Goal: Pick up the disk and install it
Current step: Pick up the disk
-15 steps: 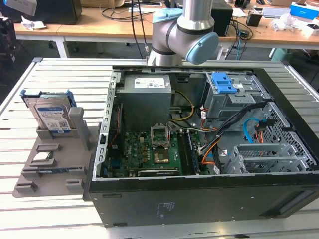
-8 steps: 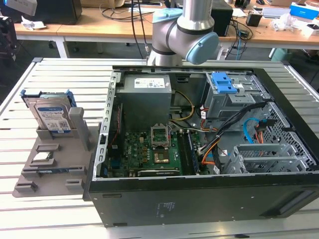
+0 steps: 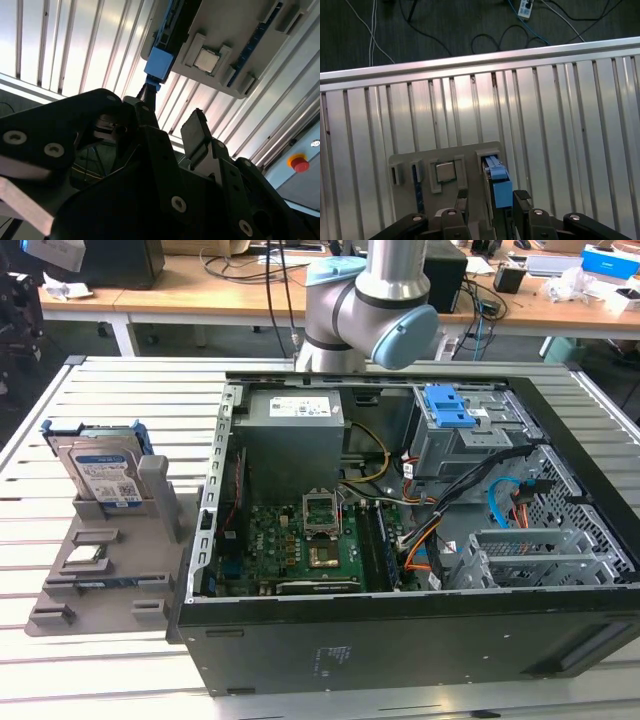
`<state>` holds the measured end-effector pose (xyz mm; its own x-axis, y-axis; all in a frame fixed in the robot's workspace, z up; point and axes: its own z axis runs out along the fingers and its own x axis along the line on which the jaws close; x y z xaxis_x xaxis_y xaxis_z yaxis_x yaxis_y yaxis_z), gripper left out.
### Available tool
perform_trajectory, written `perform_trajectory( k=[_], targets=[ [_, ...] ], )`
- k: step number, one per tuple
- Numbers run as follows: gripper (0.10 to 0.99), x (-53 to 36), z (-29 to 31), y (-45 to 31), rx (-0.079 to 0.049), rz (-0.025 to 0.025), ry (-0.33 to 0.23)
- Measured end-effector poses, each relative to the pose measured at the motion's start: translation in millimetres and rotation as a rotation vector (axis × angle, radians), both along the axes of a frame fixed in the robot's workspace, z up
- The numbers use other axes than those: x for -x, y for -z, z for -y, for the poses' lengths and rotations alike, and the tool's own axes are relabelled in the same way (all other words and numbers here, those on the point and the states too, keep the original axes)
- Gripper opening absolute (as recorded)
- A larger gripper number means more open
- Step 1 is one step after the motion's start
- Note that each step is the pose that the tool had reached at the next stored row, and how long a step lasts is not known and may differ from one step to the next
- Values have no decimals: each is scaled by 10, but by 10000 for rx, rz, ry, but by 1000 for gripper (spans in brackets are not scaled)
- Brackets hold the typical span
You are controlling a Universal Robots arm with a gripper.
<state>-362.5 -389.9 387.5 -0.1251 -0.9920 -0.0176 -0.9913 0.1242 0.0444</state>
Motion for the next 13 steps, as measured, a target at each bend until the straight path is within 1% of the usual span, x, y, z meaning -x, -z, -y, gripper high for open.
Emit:
perform_trajectory(
  k=[13],
  targets=[
    [482, -18, 0, 76, 2, 0, 1]
  ],
)
